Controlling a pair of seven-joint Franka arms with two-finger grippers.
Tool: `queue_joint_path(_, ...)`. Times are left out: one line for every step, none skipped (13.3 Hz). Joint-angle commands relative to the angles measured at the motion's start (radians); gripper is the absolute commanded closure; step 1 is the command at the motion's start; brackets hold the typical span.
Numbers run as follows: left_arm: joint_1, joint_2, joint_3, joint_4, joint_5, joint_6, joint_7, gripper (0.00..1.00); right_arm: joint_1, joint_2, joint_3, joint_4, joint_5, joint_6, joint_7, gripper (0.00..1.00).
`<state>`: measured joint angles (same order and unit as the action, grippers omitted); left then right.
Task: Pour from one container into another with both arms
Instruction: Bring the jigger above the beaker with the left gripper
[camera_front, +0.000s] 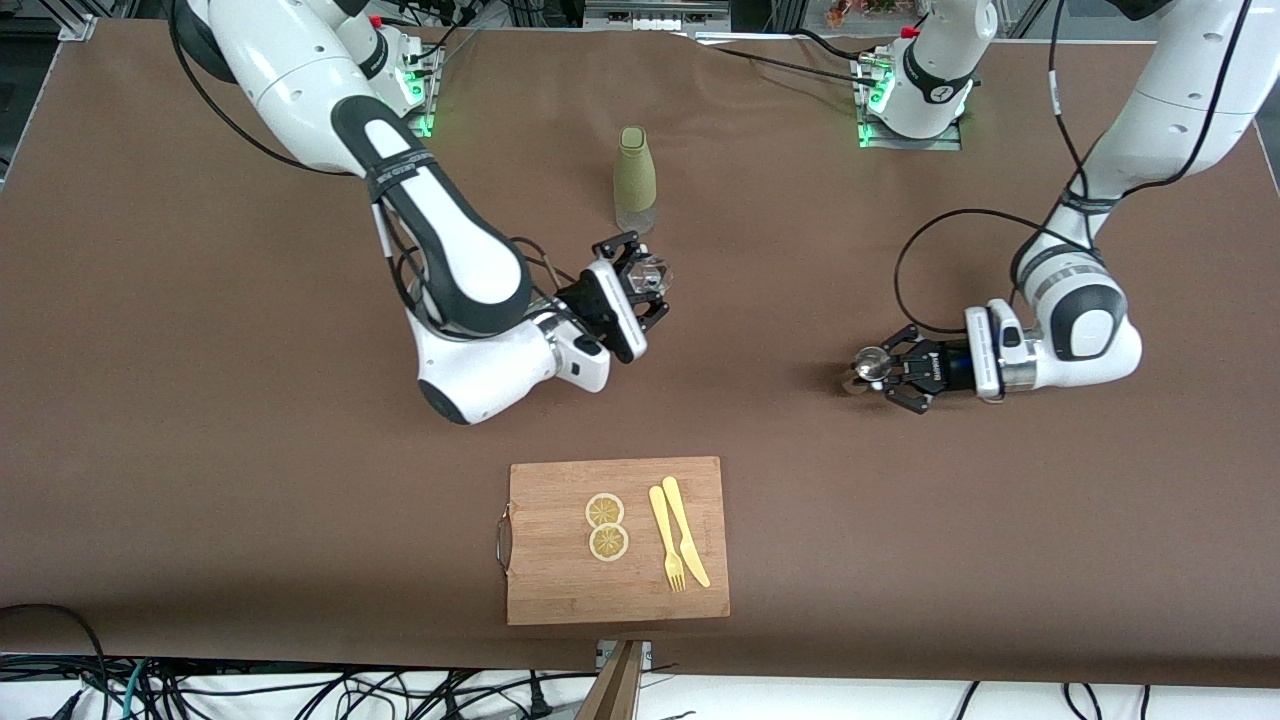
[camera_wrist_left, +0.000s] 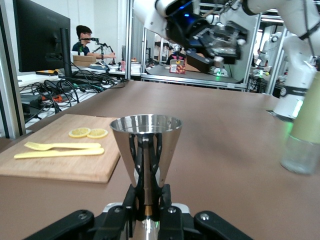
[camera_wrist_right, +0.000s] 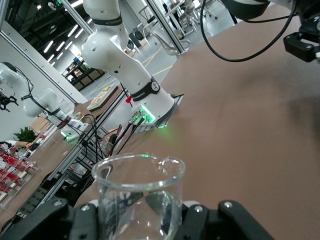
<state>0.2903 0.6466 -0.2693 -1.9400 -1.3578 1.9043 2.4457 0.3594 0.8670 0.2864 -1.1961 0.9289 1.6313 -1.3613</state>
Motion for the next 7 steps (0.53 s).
queue_joint_path(-0.074,-0.010,-0.027,-0.007,-0.130,0.082,-0.007,1.00,0.030,-0.011,-0.006,0.024,-0.034,0.012,0.092,1.00)
queue_joint_path(-0.117,-0.012,-0.027,-0.011,-0.177,0.120,0.001,1.00,0.030,-0.011,-0.006,0.026,-0.053,0.004,0.111,1.00)
queue_joint_path(-0.153,-0.015,-0.027,-0.019,-0.226,0.145,0.015,1.00,0.029,-0.011,-0.006,0.026,-0.056,0.001,0.132,1.00)
queue_joint_path(-0.193,-0.018,-0.027,-0.030,-0.277,0.162,0.035,1.00,0.027,-0.013,-0.007,0.026,-0.059,-0.001,0.151,1.00)
queue_joint_path(-0.229,-0.025,-0.027,-0.055,-0.343,0.182,0.068,1.00,0.029,-0.013,-0.007,0.027,-0.061,-0.002,0.171,1.00)
queue_joint_path(-0.265,-0.037,-0.027,-0.083,-0.407,0.202,0.123,1.00,0.024,-0.013,-0.009,0.027,-0.062,-0.001,0.176,1.00)
queue_joint_path(-0.302,-0.047,-0.021,-0.112,-0.469,0.215,0.168,1.00,0.021,-0.013,-0.009,0.027,-0.062,-0.001,0.176,1.00)
